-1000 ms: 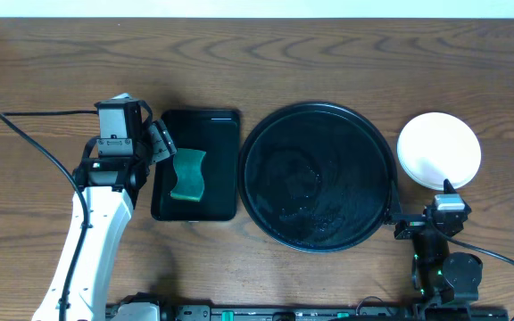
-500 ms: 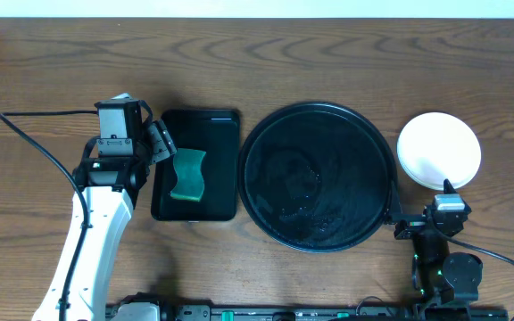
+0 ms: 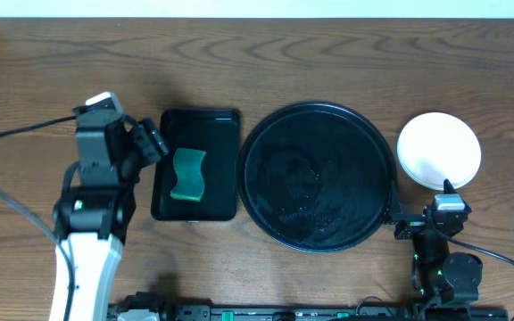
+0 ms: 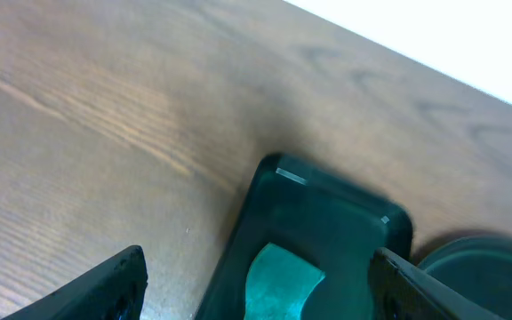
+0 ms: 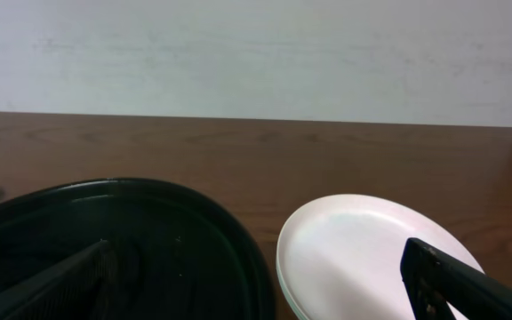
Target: Clean dirty plates on tray and stack at the side
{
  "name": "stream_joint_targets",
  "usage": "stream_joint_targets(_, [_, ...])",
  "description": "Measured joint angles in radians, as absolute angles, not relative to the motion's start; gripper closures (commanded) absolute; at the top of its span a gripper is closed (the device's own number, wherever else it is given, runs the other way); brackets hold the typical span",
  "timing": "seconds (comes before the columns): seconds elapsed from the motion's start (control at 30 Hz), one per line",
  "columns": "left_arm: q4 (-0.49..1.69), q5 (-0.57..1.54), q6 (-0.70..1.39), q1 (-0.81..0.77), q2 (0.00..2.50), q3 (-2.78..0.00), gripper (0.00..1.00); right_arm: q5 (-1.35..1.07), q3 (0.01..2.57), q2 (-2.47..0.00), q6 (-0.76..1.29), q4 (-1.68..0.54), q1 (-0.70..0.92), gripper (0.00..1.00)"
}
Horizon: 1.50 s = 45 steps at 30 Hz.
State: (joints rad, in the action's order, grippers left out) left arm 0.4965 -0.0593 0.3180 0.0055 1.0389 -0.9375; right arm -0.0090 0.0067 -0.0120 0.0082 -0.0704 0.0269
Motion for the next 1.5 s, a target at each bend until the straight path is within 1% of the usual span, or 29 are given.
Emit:
stream_joint_targets(0.27, [0.496,-0.059,0.318,0.006,0.823,-0.857,0.20,-0.007,0.007,-0.012,0.008,-0.071,0.027,0.01])
stream_joint_targets(0.57, [0.502,-0.060,0.318,0.006,0.609,-0.658,0.20,-0.007,0.007,-0.012,0.008,-0.071,0.027,0.01])
stream_joint_targets(0.63, [0.543,-0.059,0.318,0.006,0.570,-0.616,0.20,-0.007,0.007,-0.012,0.008,-0.070,0.027,0.01])
stream_joint_targets(0.87, [0.811,-0.060,0.318,0.006,0.487,-0.588,0.20,-0.007,0.007,-0.012,0.008,-0.070,0.027,0.01])
stream_joint_targets(0.97, [0.870,-0.072,0.316,0.006,0.460,-0.587,0.20,-0.007,0.007,-0.012,0.008,-0.070,0.027,0.01])
stream_joint_targets(1.37, [0.878,-0.085,0.315,0.006,0.431,-0.506,0.20,-0.007,0.007,-0.012,0.008,-0.070,0.027,0.01])
stream_joint_targets(1.5, [0.823,-0.081,0.317,0.006,0.400,-0.447,0.20,-0.007,0.007,-0.012,0.008,-0.070,0.027,0.01])
